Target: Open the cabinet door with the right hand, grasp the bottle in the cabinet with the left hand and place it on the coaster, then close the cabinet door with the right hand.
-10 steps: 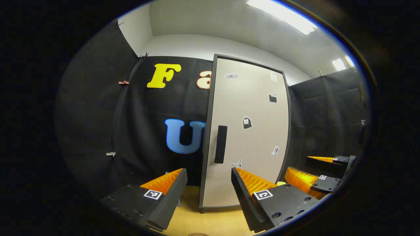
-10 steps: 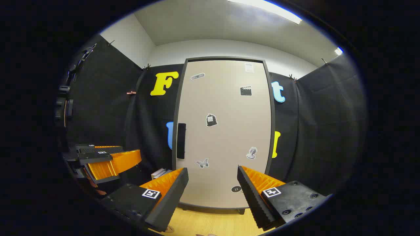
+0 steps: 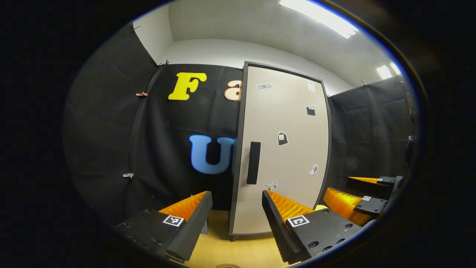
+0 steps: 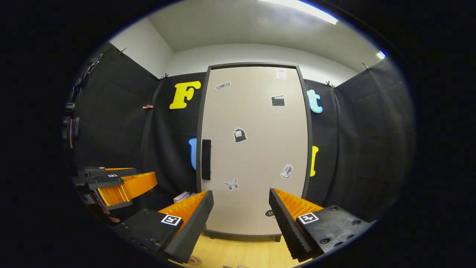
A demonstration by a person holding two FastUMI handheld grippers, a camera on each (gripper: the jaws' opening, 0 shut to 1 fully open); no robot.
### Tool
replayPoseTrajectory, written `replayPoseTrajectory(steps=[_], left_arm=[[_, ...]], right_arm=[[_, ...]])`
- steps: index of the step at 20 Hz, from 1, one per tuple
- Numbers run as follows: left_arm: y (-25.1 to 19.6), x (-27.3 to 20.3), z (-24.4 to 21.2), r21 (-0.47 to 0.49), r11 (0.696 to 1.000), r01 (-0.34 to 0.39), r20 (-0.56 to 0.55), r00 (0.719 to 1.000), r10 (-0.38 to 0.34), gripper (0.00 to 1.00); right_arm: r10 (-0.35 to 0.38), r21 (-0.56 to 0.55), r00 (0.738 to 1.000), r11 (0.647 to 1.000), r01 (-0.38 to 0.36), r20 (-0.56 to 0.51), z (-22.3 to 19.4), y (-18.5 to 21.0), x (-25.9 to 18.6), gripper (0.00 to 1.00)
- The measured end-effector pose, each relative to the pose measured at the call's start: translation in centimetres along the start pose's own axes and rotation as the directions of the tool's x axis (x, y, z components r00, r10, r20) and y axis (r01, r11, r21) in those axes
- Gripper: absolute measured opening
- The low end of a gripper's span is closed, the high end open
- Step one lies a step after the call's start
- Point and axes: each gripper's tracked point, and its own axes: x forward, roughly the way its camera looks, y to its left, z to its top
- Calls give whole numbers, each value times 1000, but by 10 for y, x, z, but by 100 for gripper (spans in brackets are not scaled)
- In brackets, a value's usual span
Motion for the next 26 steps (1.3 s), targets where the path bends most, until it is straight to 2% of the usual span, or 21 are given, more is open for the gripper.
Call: replayPoseTrajectory(steps=[13, 26], left_arm=[[18, 2, -3, 9, 1000, -6, -9, 1000, 6, 86], [67, -8, -6, 27, 1000, -15, -15, 1000, 15, 86]], right_arm=[[12, 8, 1000, 1000, -12, 12, 3, 19, 10, 97], [58, 14, 998, 998, -59, 20, 4, 82, 59, 97]])
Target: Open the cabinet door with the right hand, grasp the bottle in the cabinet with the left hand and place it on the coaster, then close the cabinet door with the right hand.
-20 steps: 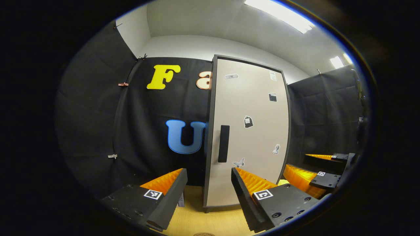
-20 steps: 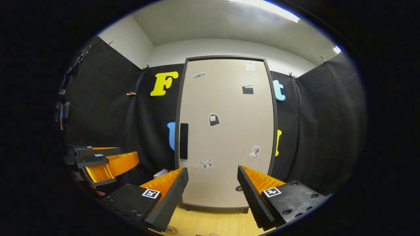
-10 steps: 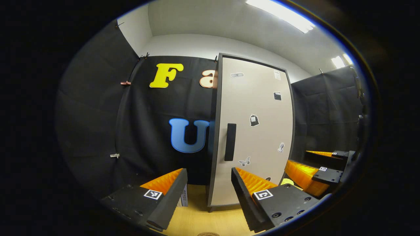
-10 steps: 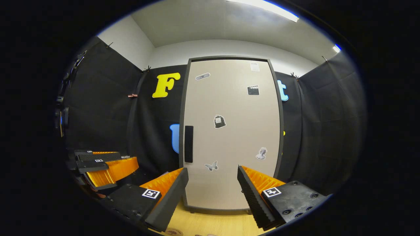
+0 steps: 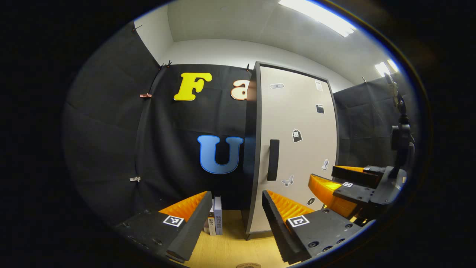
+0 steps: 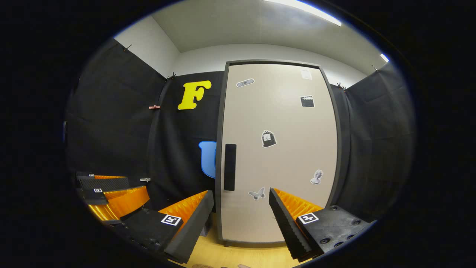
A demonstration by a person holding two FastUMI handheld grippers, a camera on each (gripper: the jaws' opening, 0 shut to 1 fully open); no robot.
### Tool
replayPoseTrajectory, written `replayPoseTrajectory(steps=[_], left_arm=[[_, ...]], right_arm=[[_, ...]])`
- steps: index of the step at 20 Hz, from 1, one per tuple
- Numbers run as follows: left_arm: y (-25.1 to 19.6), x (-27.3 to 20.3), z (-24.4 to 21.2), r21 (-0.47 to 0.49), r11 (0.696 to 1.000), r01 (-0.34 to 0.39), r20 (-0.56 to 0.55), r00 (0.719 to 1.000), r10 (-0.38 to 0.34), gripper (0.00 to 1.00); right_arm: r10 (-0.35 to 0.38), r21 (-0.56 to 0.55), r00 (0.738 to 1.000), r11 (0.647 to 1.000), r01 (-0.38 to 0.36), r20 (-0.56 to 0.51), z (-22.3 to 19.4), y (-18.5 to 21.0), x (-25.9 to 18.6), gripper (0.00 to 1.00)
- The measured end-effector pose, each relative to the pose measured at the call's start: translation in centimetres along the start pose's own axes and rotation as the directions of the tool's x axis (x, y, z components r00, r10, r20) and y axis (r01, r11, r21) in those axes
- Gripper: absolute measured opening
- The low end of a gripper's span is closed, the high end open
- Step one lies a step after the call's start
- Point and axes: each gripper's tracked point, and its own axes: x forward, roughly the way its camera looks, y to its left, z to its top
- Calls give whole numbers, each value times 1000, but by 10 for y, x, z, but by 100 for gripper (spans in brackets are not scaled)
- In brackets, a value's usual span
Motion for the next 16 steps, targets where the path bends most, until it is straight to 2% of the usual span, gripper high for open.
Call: replayPoseTrajectory(steps=[4, 7, 16], left_arm=[[16, -1, -6, -9, 1000, -3, -15, 1000, 3, 86], [29, -2, -9, 1, 1000, -12, -23, 1000, 12, 86], [79, -8, -19, 0, 998, -69, -46, 997, 69, 86]], right_arm=[[29, -2, 1000, 1000, -29, 10, -2, 21, 28, 97], [-3, -32, 1000, 999, 3, 17, -2, 23, 55, 97], [-94, 8, 996, 996, 94, 8, -11, 21, 128, 96]])
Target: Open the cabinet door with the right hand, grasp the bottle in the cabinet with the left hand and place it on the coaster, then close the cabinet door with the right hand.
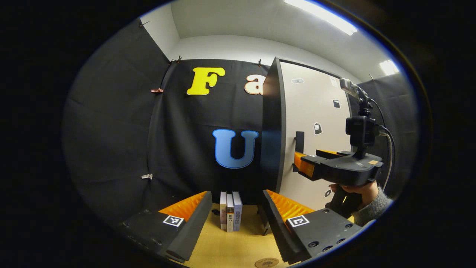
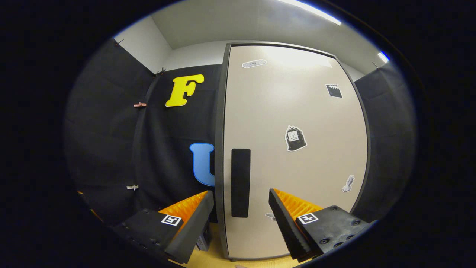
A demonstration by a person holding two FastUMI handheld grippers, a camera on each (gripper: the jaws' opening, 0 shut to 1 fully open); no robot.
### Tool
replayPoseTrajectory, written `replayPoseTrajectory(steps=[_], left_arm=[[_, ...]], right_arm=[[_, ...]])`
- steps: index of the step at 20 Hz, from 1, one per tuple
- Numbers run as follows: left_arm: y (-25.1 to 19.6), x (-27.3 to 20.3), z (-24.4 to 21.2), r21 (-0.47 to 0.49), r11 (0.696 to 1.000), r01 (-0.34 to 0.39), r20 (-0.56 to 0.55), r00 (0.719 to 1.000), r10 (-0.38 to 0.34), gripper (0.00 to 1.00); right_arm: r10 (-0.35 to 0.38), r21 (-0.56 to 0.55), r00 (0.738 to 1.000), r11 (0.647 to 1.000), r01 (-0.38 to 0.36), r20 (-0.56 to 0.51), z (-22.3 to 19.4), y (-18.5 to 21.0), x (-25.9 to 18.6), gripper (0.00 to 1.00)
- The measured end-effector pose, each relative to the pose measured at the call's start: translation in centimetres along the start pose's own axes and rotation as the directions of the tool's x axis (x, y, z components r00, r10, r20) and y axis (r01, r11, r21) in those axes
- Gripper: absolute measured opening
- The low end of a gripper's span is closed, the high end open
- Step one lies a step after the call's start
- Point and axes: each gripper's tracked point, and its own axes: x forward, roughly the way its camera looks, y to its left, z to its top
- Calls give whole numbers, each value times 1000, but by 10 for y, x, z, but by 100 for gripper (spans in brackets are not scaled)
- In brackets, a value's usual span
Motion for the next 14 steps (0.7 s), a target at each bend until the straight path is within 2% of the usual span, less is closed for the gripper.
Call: replayPoseTrajectory(steps=[8, 9, 10, 13, 14], left_arm=[[24, 7, -6, -15, 1000, -11, -27, 1000, 10, 86], [28, 0, -10, -10, 1000, -19, -26, 999, 18, 86], [31, -4, -12, -8, 1000, -26, -26, 999, 25, 86], [42, -12, -15, -11, 999, -44, -29, 999, 43, 86], [44, -12, -14, -10, 999, -48, -29, 998, 48, 86]], right_arm=[[-98, -39, 995, 994, 98, 11, -12, -7, 40, 85], [-108, -34, 994, 993, 109, 14, -12, -8, 42, 72], [-114, -30, 993, 993, 115, 10, -13, -8, 46, 63], [-108, -32, 994, 994, 108, -7, -12, -6, 51, 59], [-116, -37, 993, 993, 116, -7, -15, -5, 54, 41]])
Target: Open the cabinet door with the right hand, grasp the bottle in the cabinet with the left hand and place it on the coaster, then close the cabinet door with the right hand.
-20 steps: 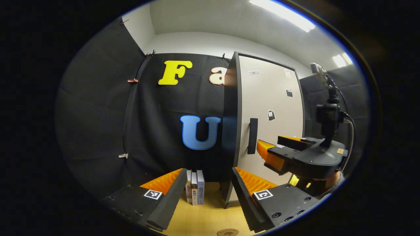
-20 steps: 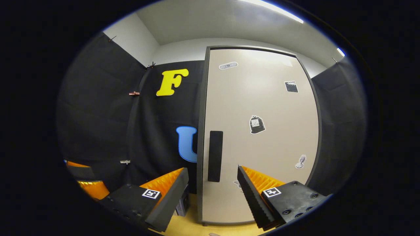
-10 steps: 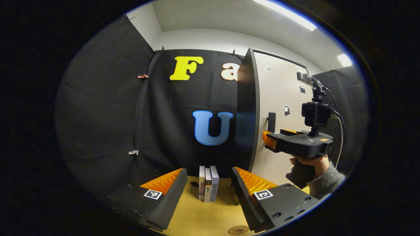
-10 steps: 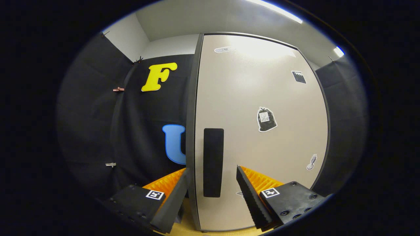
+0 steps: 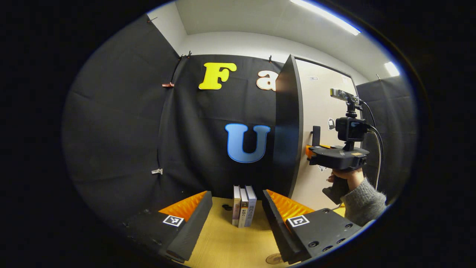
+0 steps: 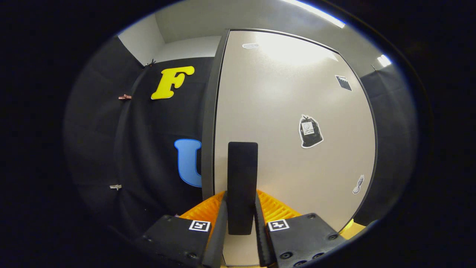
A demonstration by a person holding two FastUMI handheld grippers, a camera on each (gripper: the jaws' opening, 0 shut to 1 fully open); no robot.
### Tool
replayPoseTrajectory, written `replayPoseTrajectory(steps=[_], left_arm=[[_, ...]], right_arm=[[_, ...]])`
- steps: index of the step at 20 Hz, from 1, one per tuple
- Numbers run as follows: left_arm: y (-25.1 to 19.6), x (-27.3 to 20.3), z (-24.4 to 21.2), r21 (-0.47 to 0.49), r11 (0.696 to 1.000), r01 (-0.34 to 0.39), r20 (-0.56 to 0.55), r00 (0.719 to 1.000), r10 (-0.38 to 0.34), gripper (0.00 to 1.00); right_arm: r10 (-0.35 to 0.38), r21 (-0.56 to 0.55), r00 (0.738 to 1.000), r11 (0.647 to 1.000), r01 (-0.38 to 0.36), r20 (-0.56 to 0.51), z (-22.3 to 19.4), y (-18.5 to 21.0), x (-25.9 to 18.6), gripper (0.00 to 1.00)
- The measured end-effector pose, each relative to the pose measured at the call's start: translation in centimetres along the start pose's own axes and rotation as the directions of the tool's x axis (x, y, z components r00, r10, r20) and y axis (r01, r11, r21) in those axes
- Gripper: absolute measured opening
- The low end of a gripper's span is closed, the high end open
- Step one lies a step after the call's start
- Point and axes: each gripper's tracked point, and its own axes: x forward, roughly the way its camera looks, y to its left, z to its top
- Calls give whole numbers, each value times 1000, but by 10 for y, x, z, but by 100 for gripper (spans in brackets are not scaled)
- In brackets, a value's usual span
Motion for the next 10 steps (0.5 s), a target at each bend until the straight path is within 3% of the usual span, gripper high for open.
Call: replayPoseTrajectory(steps=[4, 6, 10], left_arm=[[3, -8, 1, -2, 1000, -5, 3, 1000, 5, 86], [1, -13, 3, -7, 1000, -2, 1, 1000, 2, 86], [-6, -23, 3, -17, 1000, 7, -1, 1000, -7, 86]], right_arm=[[-8, 7, 1000, 1000, 8, -19, 0, -1, -3, 28], [-6, 0, 1000, 1000, 6, -26, 2, -1, -7, 13], [49, 6, 998, 999, -49, -50, 4, 1, -26, 13]])
